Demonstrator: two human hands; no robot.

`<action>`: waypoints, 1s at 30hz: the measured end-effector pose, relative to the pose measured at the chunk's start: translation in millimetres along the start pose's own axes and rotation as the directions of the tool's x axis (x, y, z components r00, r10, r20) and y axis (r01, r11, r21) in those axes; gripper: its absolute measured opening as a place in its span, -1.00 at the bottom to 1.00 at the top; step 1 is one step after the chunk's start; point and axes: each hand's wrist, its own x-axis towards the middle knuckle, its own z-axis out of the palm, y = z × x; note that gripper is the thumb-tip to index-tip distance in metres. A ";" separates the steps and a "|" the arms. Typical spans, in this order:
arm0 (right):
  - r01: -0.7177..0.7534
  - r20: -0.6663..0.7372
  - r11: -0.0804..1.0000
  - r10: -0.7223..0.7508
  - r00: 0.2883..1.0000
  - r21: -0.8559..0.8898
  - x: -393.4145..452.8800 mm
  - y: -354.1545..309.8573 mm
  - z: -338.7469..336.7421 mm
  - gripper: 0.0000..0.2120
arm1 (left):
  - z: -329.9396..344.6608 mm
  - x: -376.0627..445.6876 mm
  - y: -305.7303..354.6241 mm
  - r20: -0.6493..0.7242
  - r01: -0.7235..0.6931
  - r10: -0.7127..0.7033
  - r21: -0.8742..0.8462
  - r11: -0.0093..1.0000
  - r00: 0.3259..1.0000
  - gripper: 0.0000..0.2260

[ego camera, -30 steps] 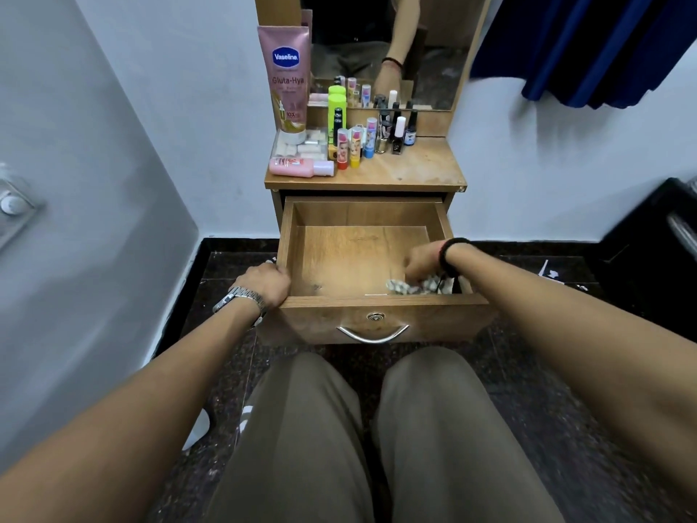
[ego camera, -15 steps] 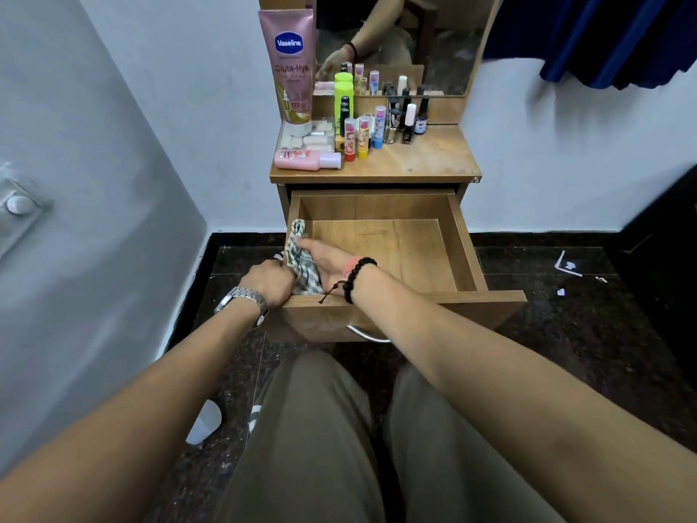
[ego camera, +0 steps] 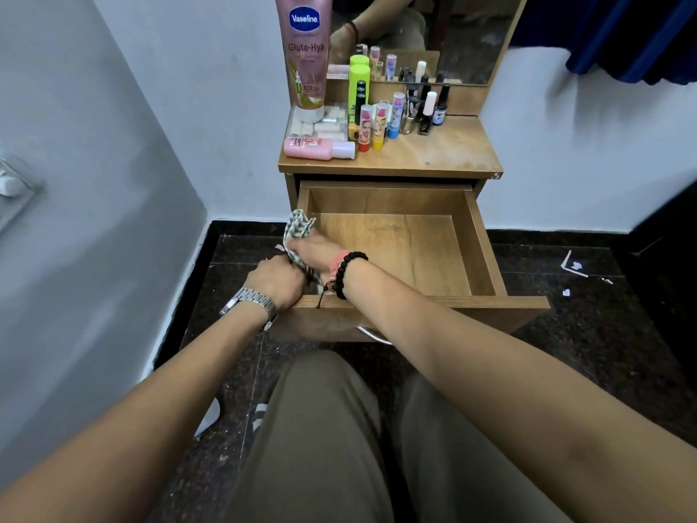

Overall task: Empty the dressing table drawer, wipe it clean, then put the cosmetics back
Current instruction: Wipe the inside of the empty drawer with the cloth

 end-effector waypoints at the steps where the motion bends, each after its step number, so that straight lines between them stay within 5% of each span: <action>1: 0.014 -0.002 1.000 -0.014 1.000 0.009 3.7 -2.2 -1.3 -0.58 | -0.1 -0.3 0.5 -0.003 -0.004 0.004 0.002 1.000 1.000 -0.68; 7: 0.084 -0.115 0.996 -0.085 0.990 -0.010 38.2 -17.5 4.3 -0.40 | 3.6 6.1 -5.5 -0.003 0.011 -0.011 -0.003 1.000 1.000 -0.68; 11: 0.139 -0.202 0.989 -0.125 0.971 0.057 47.2 -17.1 7.3 -0.50 | 5.7 6.7 -7.0 -0.001 0.013 -0.013 -0.026 1.000 1.000 -0.69; 20: 0.042 -0.107 0.985 -0.060 0.992 -0.167 25.3 -0.8 6.1 -0.42 | 1.6 4.2 -2.2 -0.016 -0.004 0.004 -0.012 1.000 1.000 -0.71; 26: -0.012 -0.052 0.991 0.005 0.999 -0.137 27.3 4.0 9.8 -0.28 | 1.9 4.1 -2.4 -0.014 0.010 -0.009 0.010 1.000 1.000 -0.71; 30: -0.021 -0.140 0.992 0.004 0.990 -0.122 42.6 -1.0 16.0 -0.29 | 2.8 7.6 -5.1 -0.025 -0.006 0.007 0.027 1.000 1.000 -0.71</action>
